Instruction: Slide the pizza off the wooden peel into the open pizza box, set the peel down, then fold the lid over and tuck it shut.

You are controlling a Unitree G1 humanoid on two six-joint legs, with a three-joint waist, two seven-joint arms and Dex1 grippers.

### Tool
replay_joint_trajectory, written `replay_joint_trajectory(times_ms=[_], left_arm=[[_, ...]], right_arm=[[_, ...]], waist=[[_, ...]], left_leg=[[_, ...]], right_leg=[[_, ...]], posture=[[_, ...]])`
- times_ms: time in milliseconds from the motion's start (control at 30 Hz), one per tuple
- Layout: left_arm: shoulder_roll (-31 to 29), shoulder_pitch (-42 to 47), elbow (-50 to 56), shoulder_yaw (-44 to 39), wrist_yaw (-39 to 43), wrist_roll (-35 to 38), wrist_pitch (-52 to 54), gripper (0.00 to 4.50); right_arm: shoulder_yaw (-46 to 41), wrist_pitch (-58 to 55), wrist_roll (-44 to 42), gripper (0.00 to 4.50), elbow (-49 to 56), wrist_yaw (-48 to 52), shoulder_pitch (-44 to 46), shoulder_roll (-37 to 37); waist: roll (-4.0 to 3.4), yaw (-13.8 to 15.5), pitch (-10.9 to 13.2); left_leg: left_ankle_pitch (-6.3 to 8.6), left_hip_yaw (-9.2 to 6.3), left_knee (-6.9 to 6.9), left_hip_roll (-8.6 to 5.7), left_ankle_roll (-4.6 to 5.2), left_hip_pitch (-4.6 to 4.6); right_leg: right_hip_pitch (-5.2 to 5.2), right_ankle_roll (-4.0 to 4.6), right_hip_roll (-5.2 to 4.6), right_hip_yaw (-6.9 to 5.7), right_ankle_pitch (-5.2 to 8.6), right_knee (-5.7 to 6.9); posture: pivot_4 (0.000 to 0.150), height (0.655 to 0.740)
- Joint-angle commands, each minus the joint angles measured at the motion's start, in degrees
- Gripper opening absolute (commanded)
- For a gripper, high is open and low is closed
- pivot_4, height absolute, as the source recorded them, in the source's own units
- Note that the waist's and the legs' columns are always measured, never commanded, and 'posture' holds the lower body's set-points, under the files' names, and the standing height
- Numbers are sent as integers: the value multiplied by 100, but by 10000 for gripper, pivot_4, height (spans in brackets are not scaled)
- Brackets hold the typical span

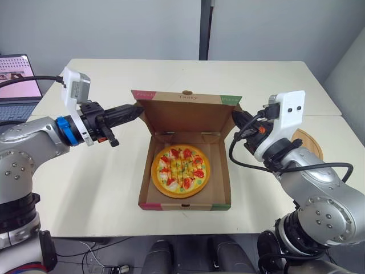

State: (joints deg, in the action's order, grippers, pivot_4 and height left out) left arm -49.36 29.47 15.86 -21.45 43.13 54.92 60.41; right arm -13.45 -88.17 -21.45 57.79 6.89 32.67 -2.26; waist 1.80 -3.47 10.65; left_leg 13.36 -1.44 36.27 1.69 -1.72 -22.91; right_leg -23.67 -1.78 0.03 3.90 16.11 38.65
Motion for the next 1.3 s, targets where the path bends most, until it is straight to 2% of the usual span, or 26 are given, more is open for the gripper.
replay_joint_trajectory(times_ms=[33, 167, 433, 867, 1300], left_arm=[[-85, 195, 48, 167, 322, 132, -101, 390], [-173, 316, -145, 301, 526, -42, -250, 390], [-253, -158, 237, -36, 589, 524, 224, 390], [-1118, -430, -154, 106, 1605, -126, -363, 390], [-1226, 459, -1039, 633, 2129, -846, -994, 390]], right_arm=[[165, -133, -245, 0, 73, 214, 48, -64], [139, -116, -244, 0, 59, 248, 66, -23], [-85, -377, -586, 0, 221, 577, -63, -125], [-138, -335, -1272, 0, 221, 506, -571, 148], [-108, -103, -1221, 0, 116, 470, -275, 324]], waist=[[1, 6, 0], [0, 12, 0], [2, 12, -1], [4, -152, -2], [3, -148, -2]], left_leg=[[0, 0, -7, 0, 0, 1], [0, 0, -16, 0, -1, 0], [-1, -2, -18, 7, -1, -1], [-1, 0, -23, 11, -1, 11], [-1, 7, -24, 8, -1, 0]], right_leg=[[0, 0, -1, 0, 0, -3], [-5, 0, -7, -1, 0, -4], [-5, -1, -19, 1, 1, -6], [-7, 11, -16, 5, 7, -1], [-23, 11, -10, 8, 7, 1]], posture=[[1500, 7306], [1500, 7306], [1500, 7306], [1500, 7306], [1500, 7306]])
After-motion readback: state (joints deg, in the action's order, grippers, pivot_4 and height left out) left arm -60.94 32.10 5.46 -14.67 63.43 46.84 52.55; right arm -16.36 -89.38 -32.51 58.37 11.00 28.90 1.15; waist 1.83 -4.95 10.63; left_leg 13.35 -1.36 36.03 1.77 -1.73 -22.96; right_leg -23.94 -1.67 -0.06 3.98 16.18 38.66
